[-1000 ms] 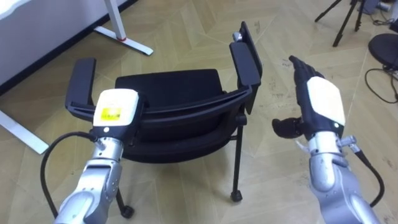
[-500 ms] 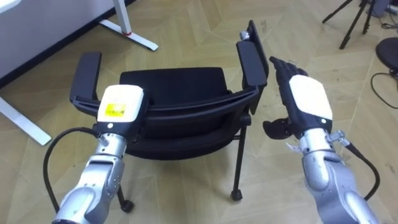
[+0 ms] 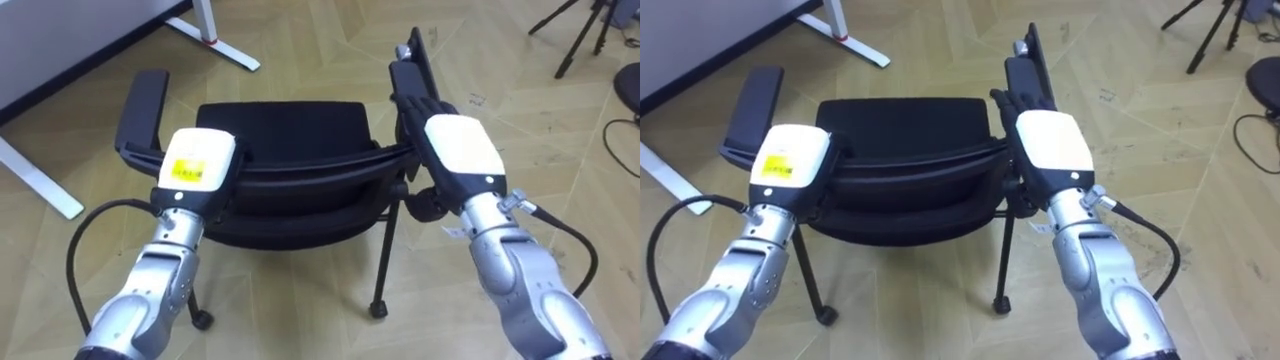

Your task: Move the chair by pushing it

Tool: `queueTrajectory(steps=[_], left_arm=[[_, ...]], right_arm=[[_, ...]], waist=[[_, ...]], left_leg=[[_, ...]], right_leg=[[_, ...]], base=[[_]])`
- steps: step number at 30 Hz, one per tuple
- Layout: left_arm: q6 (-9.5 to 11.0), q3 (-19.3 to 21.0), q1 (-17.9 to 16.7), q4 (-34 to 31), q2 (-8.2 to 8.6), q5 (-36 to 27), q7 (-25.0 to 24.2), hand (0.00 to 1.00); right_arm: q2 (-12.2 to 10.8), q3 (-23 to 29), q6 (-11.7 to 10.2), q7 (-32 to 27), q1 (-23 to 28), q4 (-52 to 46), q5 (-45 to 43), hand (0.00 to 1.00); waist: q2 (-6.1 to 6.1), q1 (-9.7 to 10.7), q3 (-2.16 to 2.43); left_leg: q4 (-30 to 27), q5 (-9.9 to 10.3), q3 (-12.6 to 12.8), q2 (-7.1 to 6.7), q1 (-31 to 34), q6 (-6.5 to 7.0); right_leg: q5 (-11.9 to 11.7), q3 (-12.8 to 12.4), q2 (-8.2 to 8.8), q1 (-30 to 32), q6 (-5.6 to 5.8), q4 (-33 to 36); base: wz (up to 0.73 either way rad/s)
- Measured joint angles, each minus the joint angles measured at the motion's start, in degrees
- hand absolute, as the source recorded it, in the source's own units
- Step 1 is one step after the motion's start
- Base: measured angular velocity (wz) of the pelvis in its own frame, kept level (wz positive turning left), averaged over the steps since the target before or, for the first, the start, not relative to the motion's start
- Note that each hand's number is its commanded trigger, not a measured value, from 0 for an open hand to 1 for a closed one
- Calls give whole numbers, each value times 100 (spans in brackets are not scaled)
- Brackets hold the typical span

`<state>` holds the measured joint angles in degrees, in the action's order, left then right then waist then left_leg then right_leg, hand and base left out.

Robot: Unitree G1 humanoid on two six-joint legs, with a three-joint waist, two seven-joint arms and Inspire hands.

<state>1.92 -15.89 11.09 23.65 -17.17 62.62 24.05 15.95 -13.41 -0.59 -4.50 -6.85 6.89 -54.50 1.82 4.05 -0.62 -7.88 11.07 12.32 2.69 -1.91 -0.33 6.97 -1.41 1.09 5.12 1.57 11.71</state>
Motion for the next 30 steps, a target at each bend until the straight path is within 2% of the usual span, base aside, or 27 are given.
queueTrajectory(steps=[4, 11, 16, 21, 24, 27, 30], left_arm=[[-10, -41, 22, -5, 7, 5, -8, 100], [-6, -131, 192, 1, 76, 174, -228, 100], [20, -131, 230, 4, 88, 225, -251, 100], [73, -224, 313, 5, 75, 225, -297, 100], [85, -313, 416, 10, 83, 226, -336, 100], [95, -380, 448, 24, 89, 230, -340, 100], [91, -397, 451, 23, 87, 230, -335, 100]], right_arm=[[82, -158, 9, 160, 1, -299, -102, 0], [160, -170, -33, 262, -19, -607, -246, 0], [227, -381, -83, 401, -287, -604, -460, 0], [398, -629, -127, 446, -419, -522, -446, 0], [409, -753, -122, 483, -420, -498, -447, 0], [369, -868, -199, 521, -447, -380, -433, 0], [353, -1006, -183, 604, -562, -165, -431, 0]], waist=[[6, -38, 2], [125, -258, 11], [171, -288, 2], [192, -333, -17], [230, -434, -55], [237, -453, -60], [238, -455, -60]], left_leg=[[-34, 0, -30, 0, 28, 0], [-37, 0, -34, 2, 18, 0], [-37, 0, -50, 3, 18, 0], [-37, 0, -127, 3, 29, 0], [-37, 0, -137, 4, 32, 0], [-36, 0, -158, 3, 30, 0], [-36, 0, -166, 1, 30, 0]], right_leg=[[0, 23, 5, 1, 0, -4], [0, 16, 3, -7, 0, 0], [0, 21, 2, -9, -1, -1], [0, 95, 9, -29, 0, -7], [0, 109, 8, -33, -1, -13], [0, 162, 18, -54, 0, -14], [0, 184, 22, -61, 0, -15]], base=[[2], [0], [0], [6], [1], [5], [1]])
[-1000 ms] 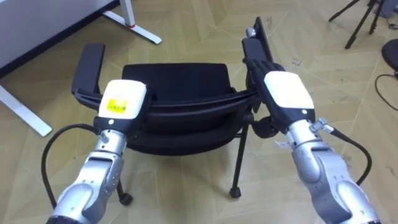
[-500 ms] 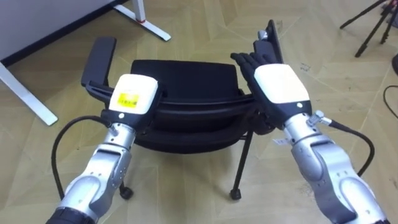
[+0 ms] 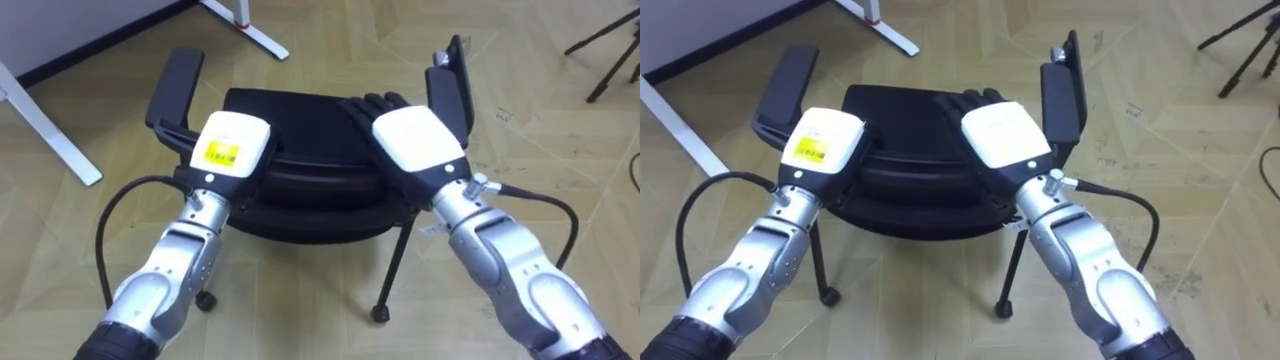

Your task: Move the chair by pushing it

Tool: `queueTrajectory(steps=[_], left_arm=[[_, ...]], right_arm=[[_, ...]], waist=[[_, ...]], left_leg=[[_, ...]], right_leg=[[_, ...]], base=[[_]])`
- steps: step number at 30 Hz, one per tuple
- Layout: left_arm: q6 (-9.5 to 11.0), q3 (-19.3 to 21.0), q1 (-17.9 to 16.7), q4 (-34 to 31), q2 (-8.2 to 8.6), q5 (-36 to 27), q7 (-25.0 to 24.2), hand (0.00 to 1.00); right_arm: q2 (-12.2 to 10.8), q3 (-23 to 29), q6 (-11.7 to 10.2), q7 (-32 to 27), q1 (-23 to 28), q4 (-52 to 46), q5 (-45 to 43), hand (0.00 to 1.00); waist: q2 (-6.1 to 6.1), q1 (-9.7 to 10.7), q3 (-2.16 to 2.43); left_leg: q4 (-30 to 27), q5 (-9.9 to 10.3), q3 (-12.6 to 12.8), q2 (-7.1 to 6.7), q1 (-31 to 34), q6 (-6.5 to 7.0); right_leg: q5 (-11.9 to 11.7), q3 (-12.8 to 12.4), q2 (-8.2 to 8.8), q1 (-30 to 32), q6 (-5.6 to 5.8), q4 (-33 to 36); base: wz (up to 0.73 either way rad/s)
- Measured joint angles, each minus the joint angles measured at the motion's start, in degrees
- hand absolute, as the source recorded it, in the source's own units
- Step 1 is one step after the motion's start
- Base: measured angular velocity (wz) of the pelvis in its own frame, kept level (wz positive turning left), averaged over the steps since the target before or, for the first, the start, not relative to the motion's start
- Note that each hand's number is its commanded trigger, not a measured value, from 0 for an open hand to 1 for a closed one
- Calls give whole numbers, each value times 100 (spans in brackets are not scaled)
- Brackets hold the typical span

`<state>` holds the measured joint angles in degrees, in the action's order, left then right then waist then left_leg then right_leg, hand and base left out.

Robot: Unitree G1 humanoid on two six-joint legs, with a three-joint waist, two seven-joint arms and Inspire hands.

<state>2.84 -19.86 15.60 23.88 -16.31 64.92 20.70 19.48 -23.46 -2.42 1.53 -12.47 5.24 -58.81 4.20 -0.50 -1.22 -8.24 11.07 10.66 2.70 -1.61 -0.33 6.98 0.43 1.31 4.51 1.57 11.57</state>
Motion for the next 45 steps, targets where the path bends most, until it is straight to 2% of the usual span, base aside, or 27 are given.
queueTrajectory(steps=[5, 10, 15, 25, 27, 28, 29, 30, 43, 45], left_arm=[[60, -1, 101, 146, 7, -8, 10, 100], [153, -2, 176, 288, 26, -5, 14, 100], [176, -1, 187, 333, 51, -16, 53, 100], [180, -7, 197, 552, 181, -8, 200, 100], [179, -8, 195, 621, 221, -9, 240, 100], [179, -7, 194, 642, 234, -11, 251, 100], [178, -7, 177, 657, 244, -14, 271, 100], [179, -8, 161, 656, 252, -14, 290, 100], [160, -21, 139, 721, 332, -8, 277, 100], [183, -53, 138, 721, 365, -3, 283, 100]], right_arm=[[-102, 5, -3, 7, -219, 509, -64, 0], [-110, 21, -8, -46, -242, 924, -258, 0], [-137, 9, -107, -545, -258, 1232, -263, 0], [-271, -27, -156, -1317, -259, 1805, -436, 0], [-323, -27, -145, -1473, -259, 1894, -454, 0], [-333, -27, -141, -1503, -256, 1908, -455, 16], [-349, -28, -139, -1544, -254, 1935, -454, 94], [-352, -32, -139, -1586, -251, 1966, -461, 100], [-364, -35, -129, -1620, -252, 2082, -475, 100], [-377, 5, -53, -1621, -259, 2102, -440, 100]], waist=[[-2, 25, -1], [-16, 10, -9], [-85, 5, -41], [-135, 3, -16], [-174, 4, 8], [-186, 3, 14], [-200, 3, 22], [-202, 5, 24], [-208, 0, 28], [-227, 3, 43]], left_leg=[[-6, 0, -58, -3, 3, 0], [-29, 0, -129, -8, -10, 0], [-39, 0, -148, -8, -16, 0], [-43, 0, -159, -15, -98, 0], [-44, 0, -163, -17, -113, 0], [-43, 0, -164, -18, -116, 0], [-43, 0, -166, -18, -121, 0], [-44, -1, -183, -18, -125, 1], [-45, -1, -212, -20, -188, 1], [-49, -1, -296, -26, -171, 1]], right_leg=[[-1, 123, 19, -78, -1, -90], [0, 160, 26, -136, -1, -105], [0, 162, 27, -155, -1, -116], [0, 167, 34, -247, -1, -119], [-1, 162, 34, -254, -1, -118], [0, 162, 35, -256, -1, -118], [0, 163, 35, -261, -1, -119], [0, 164, 33, -267, -1, -119], [0, 192, 38, -348, -1, -119], [0, 271, 50, -353, -1, -119]], base=[[8], [6], [0], [0], [0], [0], [0], [0], [0], [12]])
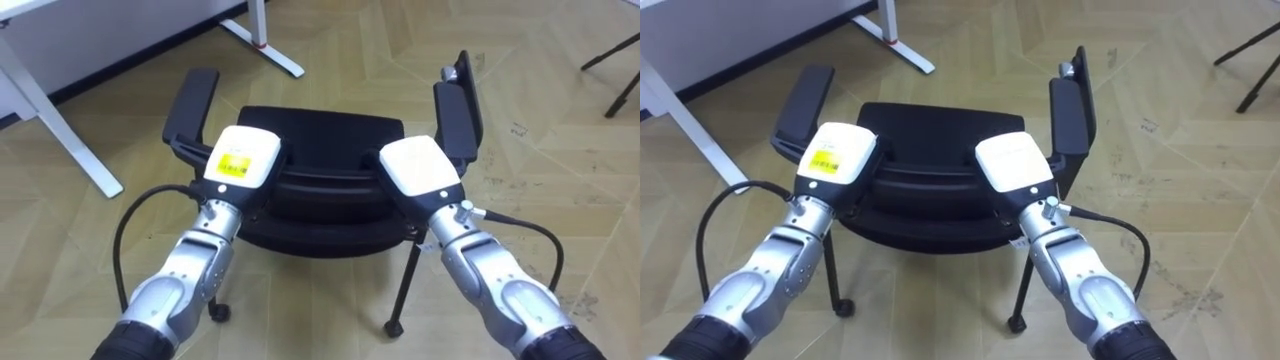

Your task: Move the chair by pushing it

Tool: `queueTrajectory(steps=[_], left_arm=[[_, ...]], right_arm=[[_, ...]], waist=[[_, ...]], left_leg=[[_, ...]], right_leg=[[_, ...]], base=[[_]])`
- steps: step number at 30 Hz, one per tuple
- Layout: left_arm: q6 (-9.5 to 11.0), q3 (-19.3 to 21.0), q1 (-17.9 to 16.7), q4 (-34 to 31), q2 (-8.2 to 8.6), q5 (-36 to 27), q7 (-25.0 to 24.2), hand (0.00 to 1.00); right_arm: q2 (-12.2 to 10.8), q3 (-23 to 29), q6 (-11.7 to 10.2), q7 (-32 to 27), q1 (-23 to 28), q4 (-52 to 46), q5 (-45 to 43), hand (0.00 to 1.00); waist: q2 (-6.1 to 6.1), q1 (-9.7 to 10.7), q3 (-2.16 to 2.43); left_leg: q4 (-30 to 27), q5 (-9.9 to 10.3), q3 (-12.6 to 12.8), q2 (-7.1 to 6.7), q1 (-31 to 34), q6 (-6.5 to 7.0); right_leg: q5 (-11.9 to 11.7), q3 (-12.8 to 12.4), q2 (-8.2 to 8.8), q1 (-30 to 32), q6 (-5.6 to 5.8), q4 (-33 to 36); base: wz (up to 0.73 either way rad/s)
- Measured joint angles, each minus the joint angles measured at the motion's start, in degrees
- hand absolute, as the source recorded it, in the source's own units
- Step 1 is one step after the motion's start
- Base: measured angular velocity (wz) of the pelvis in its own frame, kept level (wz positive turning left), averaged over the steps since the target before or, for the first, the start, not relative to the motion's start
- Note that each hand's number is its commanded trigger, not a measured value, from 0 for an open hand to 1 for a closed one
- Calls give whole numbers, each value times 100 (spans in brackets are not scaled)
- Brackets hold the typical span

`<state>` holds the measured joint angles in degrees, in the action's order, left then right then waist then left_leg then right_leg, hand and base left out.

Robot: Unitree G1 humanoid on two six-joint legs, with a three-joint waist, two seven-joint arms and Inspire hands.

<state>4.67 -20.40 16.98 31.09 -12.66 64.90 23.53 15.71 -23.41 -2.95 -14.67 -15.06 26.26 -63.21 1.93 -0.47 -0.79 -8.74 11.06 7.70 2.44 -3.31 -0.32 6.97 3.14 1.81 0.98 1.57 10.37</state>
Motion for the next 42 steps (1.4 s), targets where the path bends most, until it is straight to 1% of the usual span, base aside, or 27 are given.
queueTrajectory(steps=[3, 13, 17, 22, 23, 24, 27, 28, 29, 30, 31, 32, 33, 34, 36, 37, 38, 39, 40, 41, 42], left_arm=[[16, -1, -25, 0, 9, 0, 15, 100], [39, -1, -33, 32, 5, -6, 35, 100], [60, 0, -32, 31, -9, -5, -5, 100], [69, -1, -46, 49, -13, 16, -38, 100], [71, 0, -50, 51, -22, 16, -35, 100], [82, -1, -50, 54, -36, 17, -30, 100], [118, -1, -44, 99, -67, 17, 4, 100], [122, -1, -44, 100, -74, 17, 4, 100], [164, 0, -32, 156, -84, 32, 16, 100], [172, 1, -31, 169, -94, 64, 48, 100], [172, 1, -39, 173, -103, 76, 57, 100], [181, 3, -56, 187, -114, 83, 53, 100], [204, 9, -77, 222, -114, 76, 55, 100], [210, 12, -91, 231, -116, 62, 56, 100], [277, 41, -185, 279, -116, 48, 67, 100], [298, 55, -212, 275, -121, 49, 79, 100], [331, 73, -248, 270, -137, 49, 98, 100], [338, 90, -275, 272, -130, 49, 92, 100], [339, 95, -284, 273, -125, 49, 89, 100], [347, 95, -286, 273, -119, 39, 89, 100], [360, 96, -290, 287, -111, 31, 86, 100]], right_arm=[[-4, -9, 12, -16, 13, 8, 36, 100], [0, -30, -18, -82, 13, 70, 13, 100], [1, -28, -30, -79, 14, 80, 16, 100], [-38, -5, -86, -36, 14, 161, 20, 100], [-55, 1, -86, -22, 14, 169, 20, 100], [-67, 2, -88, -19, 14, 177, 20, 100], [-86, 1, -119, -14, 14, 197, 24, 100], [-89, 0, -123, -14, 14, 208, 24, 100], [-91, -2, -139, -15, 15, 232, 40, 100], [-112, -5, -147, -25, 17, 252, 44, 100], [-132, -5, -145, -25, 20, 265, 44, 100], [-160, -5, -146, -25, 37, 285, 38, 100], [-183, -4, -143, -25, 68, 283, -2, 100], [-198, -6, -142, -24, 80, 284, -12, 100], [-232, -5, -165, -27, 166, 291, -43, 100], [-232, -3, -192, -30, 177, 293, -43, 100], [-230, -4, -238, -31, 182, 304, -48, 100], [-231, -4, -269, -40, 182, 333, -71, 100], [-231, -3, -281, -57, 183, 344, -79, 100], [-221, 3, -294, -85, 193, 341, -89, 100], [-200, 2, -325, -88, 197, 341, -93, 100]], waist=[[-9, -7, 8], [0, -33, 11], [16, -27, 12], [46, -10, 3], [55, -2, -1], [66, 19, -8], [99, 31, -23], [108, 32, -22], [140, 11, -24], [184, -2, -46], [205, -13, -48], [222, -49, -46], [222, -110, -46], [219, -129, -51], [217, -155, -67], [213, -154, -72], [210, -156, -78], [200, -155, -82], [182, -148, -95], [159, -118, -113], [142, -140, -123]], left_leg=[[0, -1, -17, 2, -21, 1], [3, -1, -21, 2, -51, 0], [2, -1, -39, 2, -53, 1], [1, 0, -68, 3, -133, 1], [-2, 0, -102, 3, -141, 1], [-5, 0, -199, 2, -141, 1], [-73, 0, -264, 3, -115, 0], [-90, 0, -294, 3, -106, 0], [-127, 2, -305, 3, -93, -3], [-236, 19, -308, 11, -86, -30], [-299, 24, -309, 17, -70, -39], [-431, 39, -319, 37, -38, -64], [-546, 54, -316, 68, -27, -88], [-643, 77, -318, 92, -11, -126], [-1217, 165, -318, 189, 180, -251], [-1401, 191, -325, 221, 251, -264], [-1810, 223, -334, 299, 435, -294], [-2158, 224, -340, 379, 608, -294], [-2324, 224, -373, 413, 693, -294], [-2636, 223, -501, 473, 851, -293], [-2901, 202, -633, 499, 1008, -289]], right_leg=[[0, 25, 0, -16, 0, 5], [0, 30, 3, -48, 0, 5], [1, 39, 5, -48, 1, 12], [8, 40, 5, -145, 5, 14], [10, 43, 5, -163, 6, 13], [11, 74, 4, -180, 6, 13], [17, 162, 10, -202, -1, 17], [32, 170, 10, -206, -13, 37], [83, 169, 13, -206, -36, 84], [138, 169, 17, -207, -56, 152], [161, 169, 16, -211, -76, 176], [201, 172, 8, -212, -109, 245], [233, 167, -12, -229, -138, 295], [260, 174, -31, -237, -166, 338], [417, 227, -81, -310, -272, 505], [460, 267, -96, -311, -299, 568], [561, 366, -123, -306, -365, 684], [655, 452, -158, -303, -435, 788], [694, 486, -181, -301, -471, 848], [791, 537, -213, -282, -541, 945], [918, 582, -259, -261, -605, 1098]], base=[[3], [0], [0], [0], [8], [9], [8], [5], [7], [5], [4], [0], [-4], [0], [16], [22], [28], [33], [37], [34], [33]])
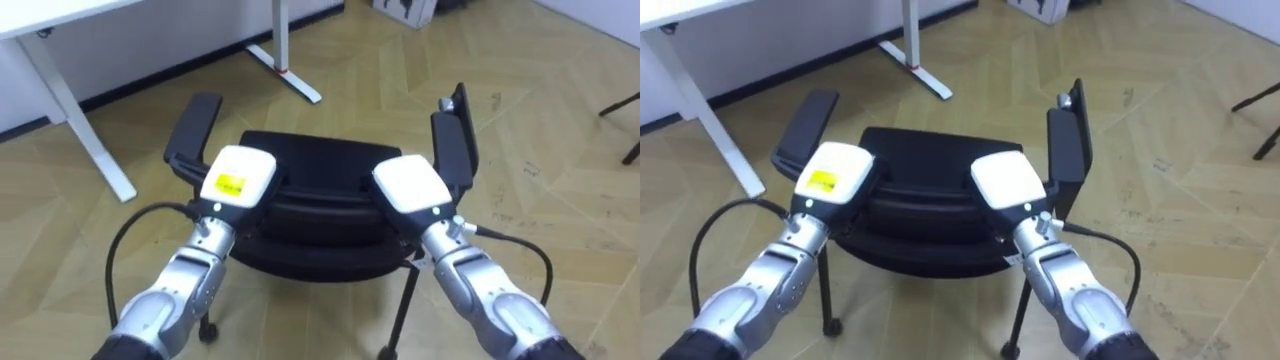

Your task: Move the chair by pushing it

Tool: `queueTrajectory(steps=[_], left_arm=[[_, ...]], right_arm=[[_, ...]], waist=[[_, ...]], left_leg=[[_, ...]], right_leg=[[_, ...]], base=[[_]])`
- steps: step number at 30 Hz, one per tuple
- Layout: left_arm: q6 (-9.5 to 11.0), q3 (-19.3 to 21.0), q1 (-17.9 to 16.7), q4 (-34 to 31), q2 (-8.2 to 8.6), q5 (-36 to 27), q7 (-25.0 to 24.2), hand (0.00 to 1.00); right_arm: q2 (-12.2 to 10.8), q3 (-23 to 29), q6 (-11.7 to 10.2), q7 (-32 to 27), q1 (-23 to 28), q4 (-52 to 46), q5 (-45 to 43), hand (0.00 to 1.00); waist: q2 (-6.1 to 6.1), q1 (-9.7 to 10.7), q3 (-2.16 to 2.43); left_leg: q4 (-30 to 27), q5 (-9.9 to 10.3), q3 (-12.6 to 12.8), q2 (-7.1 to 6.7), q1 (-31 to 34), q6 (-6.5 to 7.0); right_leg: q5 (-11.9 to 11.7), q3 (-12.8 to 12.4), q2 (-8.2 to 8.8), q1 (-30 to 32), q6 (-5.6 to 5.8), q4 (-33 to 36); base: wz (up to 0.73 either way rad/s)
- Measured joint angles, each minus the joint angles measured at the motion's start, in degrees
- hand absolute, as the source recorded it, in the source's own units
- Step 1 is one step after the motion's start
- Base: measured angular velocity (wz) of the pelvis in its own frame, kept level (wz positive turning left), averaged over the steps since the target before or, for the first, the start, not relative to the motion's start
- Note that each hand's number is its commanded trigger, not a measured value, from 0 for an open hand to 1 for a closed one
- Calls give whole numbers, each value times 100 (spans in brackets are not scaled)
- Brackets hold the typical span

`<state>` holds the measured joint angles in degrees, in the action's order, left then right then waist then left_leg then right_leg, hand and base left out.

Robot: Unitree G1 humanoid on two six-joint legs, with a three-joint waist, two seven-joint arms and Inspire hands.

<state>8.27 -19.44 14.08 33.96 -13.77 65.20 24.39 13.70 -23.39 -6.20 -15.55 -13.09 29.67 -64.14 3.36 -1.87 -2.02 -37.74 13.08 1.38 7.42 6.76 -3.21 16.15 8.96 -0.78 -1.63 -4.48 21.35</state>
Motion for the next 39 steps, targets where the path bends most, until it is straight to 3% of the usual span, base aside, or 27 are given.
queueTrajectory(steps=[1, 2, 5, 7, 9, 12, 13, 15, 16, 19, 21, 22, 24, 26, 28, 31, 34, 36, 37, 39], left_arm=[[0, 7, -13, 28, 23, 0, 0, 100], [-3, 13, -45, 58, 69, 0, 6, 100], [-14, -5, -92, 46, 161, -3, 61, 100], [-43, -58, -151, 50, 179, -45, 103, 100], [-42, -91, -200, 8, 173, -32, 134, 100], [-44, -89, -213, -142, 130, -12, 125, 100], [-45, -89, -211, -158, 129, 1, 126, 100], [-69, -90, -209, -254, 128, 33, 127, 100], [-71, -89, -207, -273, 129, 56, 138, 100], [-73, -82, -181, -318, 124, 58, 168, 100], [-72, -78, -132, -291, 170, 49, 186, 100], [-72, -80, -115, -266, 182, 26, 189, 100], [-44, -115, -35, -112, 234, 14, 193, 100], [-39, -115, -37, -80, 225, 11, 201, 100], [-32, -112, -12, -84, 214, 7, 195, 100], [6, -113, -16, -91, 199, 3, 174, 100], [61, -140, -46, -84, 140, 15, 155, 100], [85, -150, -61, -83, 100, 9, 168, 100], [93, -150, -74, -82, 96, 9, 180, 100], [97, -150, -135, -99, 108, 9, 244, 100]], right_arm=[[-1, 0, 0, 5, 21, -2, 0, 100], [8, 9, 5, 15, 79, -33, 0, 100], [155, 0, -19, 33, 131, -142, -28, 100], [182, -2, -30, 6, 193, -156, -69, 100], [220, 0, -35, -54, 282, -238, -110, 100], [246, 4, -28, -176, 317, -293, -147, 100], [249, 6, -27, -217, 319, -290, -147, 100], [246, 47, -14, -308, 319, -296, -172, 100], [242, 65, -14, -323, 318, -297, -171, 100], [238, 119, -7, -333, 306, -352, -166, 100], [262, 176, 7, -350, 279, -380, -255, 100], [261, 183, 12, -356, 262, -349, -280, 100], [256, 218, 24, -384, 277, -303, -309, 100], [196, 212, 62, -381, 303, -293, -313, 100], [197, 212, 91, -379, 309, -334, -313, 100], [213, 212, 97, -370, 376, -406, -311, 100], [188, 213, 75, -323, 495, -456, -287, 100], [208, 216, -21, -303, 504, -455, -286, 100], [217, 217, -44, -303, 509, -455, -286, 100], [259, 231, -119, -306, 530, -489, -287, 100]], waist=[[-5, -11, -3], [-6, 1, 22], [-15, 6, 8], [-44, -29, 24], [-58, -123, 55], [-8, -125, 94], [0, -112, 100], [46, -54, 122], [67, -31, 121], [159, -49, 109], [139, -85, 98], [115, -98, 93], [-2, -60, 45], [-68, -25, 26], [-122, 6, 26], [-180, 38, 31], [-194, 157, 25], [-177, 263, 40], [-191, 319, 32], [-111, 476, 76]], left_leg=[[-112, -24, -30, 9, 67, 21], [-284, -69, -57, 17, 186, 44], [-47, -52, 49, -272, 788, 70], [701, -197, 189, -482, 999, 139], [1685, -644, 328, -634, 1055, 334], [2057, -1167, 459, -697, 953, 431], [2099, -1217, 463, -737, 934, 502], [2119, -1328, 543, -885, 840, 602], [2097, -1312, 587, -919, 832, 632], [1956, -1125, 810, -1137, 716, 907], [1600, -750, 933, -1293, 700, 1053], [1521, -685, 931, -1319, 695, 1091], [1197, -363, 903, -1325, 561, 1189], [1165, -200, 868, -1329, 448, 1262], [1204, -139, 814, -1330, 371, 1310], [1248, -18, 734, -1327, 216, 1349], [1230, 149, 512, -1328, 22, 1324], [1145, 330, 319, -1347, -94, 1281], [1132, 371, 247, -1372, -132, 1273], [1117, 541, 14, -1535, -337, 1233]], right_leg=[[49, 5, -11, 11, -31, 76], [123, 10, -28, 14, -91, 171], [204, 28, -10, 67, -160, 249], [246, 116, 19, 58, -143, 246], [380, 55, 31, 59, -80, 352], [466, -63, 108, 62, 10, 371], [471, -76, 136, 57, 14, 373], [601, -125, 297, 33, 135, 473], [630, -125, 341, 16, 169, 483], [852, -261, 648, -40, 366, 684], [981, -228, 887, 61, 518, 1280], [947, -212, 947, 143, 560, 1598], [485, -194, 1083, 511, 672, 2702], [156, -349, 1129, 811, 681, 3257], [179, -362, 1137, 1191, 693, 3460], [193, -416, 970, 1898, 689, 3104], [-78, -420, 558, 2232, 638, 1813], [-614, -417, 272, 2339, 587, 727], [-748, -442, 218, 2326, 573, 511], [-1208, -653, 144, 2220, 474, -23]], base=[[34], [39], [12], [-17], [-20], [-11], [-8], [-3], [-5], [-19], [-30], [-26], [-5], [-2], [3], [11], [35], [41], [51], [54]])
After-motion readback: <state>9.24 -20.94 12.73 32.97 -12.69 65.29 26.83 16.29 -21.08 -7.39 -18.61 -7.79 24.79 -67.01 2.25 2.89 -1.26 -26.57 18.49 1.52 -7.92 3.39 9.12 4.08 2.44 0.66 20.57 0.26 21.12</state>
